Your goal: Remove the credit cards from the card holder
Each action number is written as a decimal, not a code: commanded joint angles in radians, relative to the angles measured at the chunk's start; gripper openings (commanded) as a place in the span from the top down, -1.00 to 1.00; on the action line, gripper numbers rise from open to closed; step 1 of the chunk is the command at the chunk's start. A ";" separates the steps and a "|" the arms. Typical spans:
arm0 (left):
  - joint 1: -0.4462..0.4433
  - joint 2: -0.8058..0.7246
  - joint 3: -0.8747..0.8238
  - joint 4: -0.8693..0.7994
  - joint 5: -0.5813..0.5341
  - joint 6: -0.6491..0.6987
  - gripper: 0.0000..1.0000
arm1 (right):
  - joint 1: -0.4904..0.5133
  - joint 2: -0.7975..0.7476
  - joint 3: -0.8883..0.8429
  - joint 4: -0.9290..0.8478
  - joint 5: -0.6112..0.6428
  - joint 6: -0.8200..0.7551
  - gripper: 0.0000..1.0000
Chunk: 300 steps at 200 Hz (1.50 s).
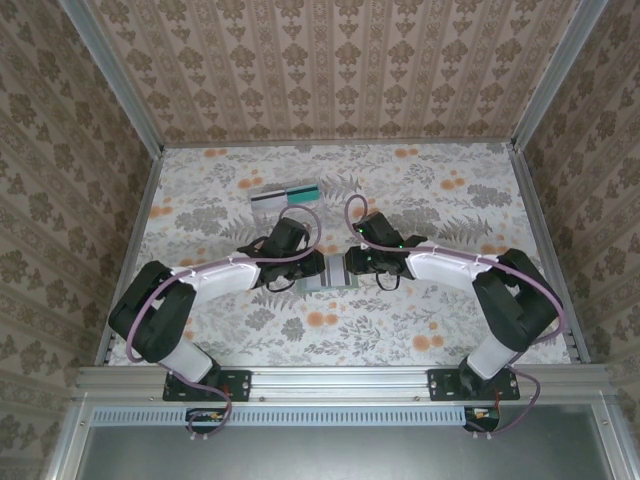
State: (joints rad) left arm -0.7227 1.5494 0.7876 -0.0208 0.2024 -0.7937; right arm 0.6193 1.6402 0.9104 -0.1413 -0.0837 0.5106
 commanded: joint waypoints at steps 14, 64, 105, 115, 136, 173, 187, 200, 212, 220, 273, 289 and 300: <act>0.003 0.033 0.002 0.017 0.027 -0.022 0.61 | 0.014 0.062 0.045 -0.082 0.023 -0.036 0.53; 0.000 0.068 0.005 0.039 0.058 -0.037 0.59 | 0.016 0.094 0.012 -0.050 0.013 -0.035 0.65; -0.007 0.097 0.016 0.045 0.073 -0.047 0.55 | 0.025 0.110 0.006 -0.035 0.007 -0.029 0.70; -0.009 0.103 0.022 0.045 0.075 -0.048 0.54 | 0.029 0.113 0.006 -0.035 0.010 -0.029 0.70; -0.019 0.113 0.027 0.047 0.077 -0.053 0.54 | 0.033 0.113 0.002 -0.030 0.012 -0.024 0.71; -0.036 0.107 0.050 0.023 0.063 -0.049 0.54 | 0.036 0.110 -0.006 -0.022 0.011 -0.020 0.74; -0.041 0.108 0.061 0.005 0.052 -0.043 0.54 | 0.036 0.113 -0.008 -0.018 0.009 -0.017 0.74; -0.045 0.105 0.072 -0.013 0.040 -0.033 0.54 | 0.036 0.110 -0.010 -0.017 0.007 -0.015 0.75; -0.045 0.110 0.081 -0.022 0.035 -0.028 0.54 | 0.036 0.109 -0.011 -0.014 0.006 -0.015 0.75; -0.045 0.118 0.088 -0.022 0.041 -0.027 0.53 | 0.036 0.107 -0.011 -0.015 0.007 -0.015 0.75; -0.047 0.152 0.112 -0.092 0.002 -0.033 0.54 | 0.036 0.104 -0.010 -0.018 0.007 -0.014 0.75; -0.044 0.161 0.111 -0.108 -0.004 -0.035 0.54 | 0.036 0.102 -0.010 -0.020 0.006 -0.016 0.75; -0.043 0.168 0.111 -0.110 -0.003 -0.037 0.54 | 0.035 0.101 -0.011 -0.020 0.006 -0.017 0.75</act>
State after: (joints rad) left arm -0.7650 1.6985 0.8761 -0.0765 0.2241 -0.8371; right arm 0.6472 1.7348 0.9146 -0.1547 -0.0822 0.4934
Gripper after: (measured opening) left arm 0.229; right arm 0.124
